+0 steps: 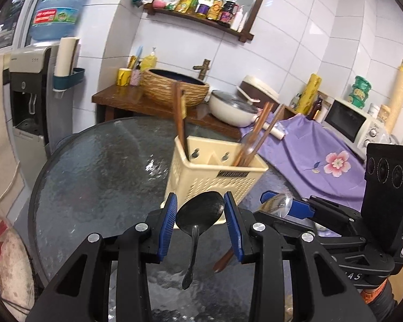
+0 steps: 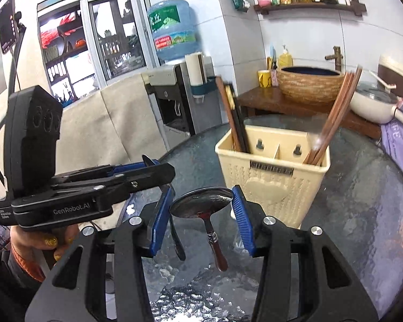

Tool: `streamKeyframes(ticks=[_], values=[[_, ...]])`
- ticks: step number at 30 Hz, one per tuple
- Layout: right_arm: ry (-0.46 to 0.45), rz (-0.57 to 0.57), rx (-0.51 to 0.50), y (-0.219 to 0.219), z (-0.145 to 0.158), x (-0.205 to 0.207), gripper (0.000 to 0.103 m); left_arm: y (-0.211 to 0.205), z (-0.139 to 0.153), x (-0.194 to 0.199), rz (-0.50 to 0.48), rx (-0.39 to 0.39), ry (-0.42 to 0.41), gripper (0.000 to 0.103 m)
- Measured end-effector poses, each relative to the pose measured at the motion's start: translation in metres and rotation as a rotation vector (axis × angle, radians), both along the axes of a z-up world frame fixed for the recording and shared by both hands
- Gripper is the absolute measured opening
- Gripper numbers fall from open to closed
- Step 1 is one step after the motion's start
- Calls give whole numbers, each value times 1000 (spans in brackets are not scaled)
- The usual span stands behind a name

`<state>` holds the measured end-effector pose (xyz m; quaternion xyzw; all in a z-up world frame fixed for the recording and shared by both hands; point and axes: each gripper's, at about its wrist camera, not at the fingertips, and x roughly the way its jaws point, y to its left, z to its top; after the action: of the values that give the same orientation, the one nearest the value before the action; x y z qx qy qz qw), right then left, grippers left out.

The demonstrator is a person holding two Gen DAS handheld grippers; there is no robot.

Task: Organize utensils
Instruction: 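Lower both spoons into the holder and open both tools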

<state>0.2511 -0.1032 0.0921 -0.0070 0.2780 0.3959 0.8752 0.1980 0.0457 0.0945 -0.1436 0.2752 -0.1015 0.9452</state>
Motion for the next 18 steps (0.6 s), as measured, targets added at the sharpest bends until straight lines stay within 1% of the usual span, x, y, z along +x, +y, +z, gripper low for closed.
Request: streamKeyframes(ticks=[3,5,7,9,10,11,13,15,18], values=[[-12,-5,38,-8,24,4,46,1,24,5,-9,-10,-46,35],[-34,-12,83,-16,50,6,46,3,46,10,-19,-35,-89,35],[-82,-30,105,-22,74,8,46,5,69,17,-11,-57,-133,35],[-141,-70,118,-26,96,12,46,5,87,26,2,-56,-177,35],[-159,-85,132,-28,109,18,46,3,96,34,0,-56,-192,35],[-168,-97,144,-30,115,24,46,2,103,42,11,-60,-202,35],[-202,-137,148,-29,123,34,46,-1,109,55,36,-60,-220,35],[-225,-178,134,-27,123,45,46,-3,107,67,62,-61,-218,35],[-212,-228,119,-26,108,66,46,-7,92,83,79,-63,-191,35]])
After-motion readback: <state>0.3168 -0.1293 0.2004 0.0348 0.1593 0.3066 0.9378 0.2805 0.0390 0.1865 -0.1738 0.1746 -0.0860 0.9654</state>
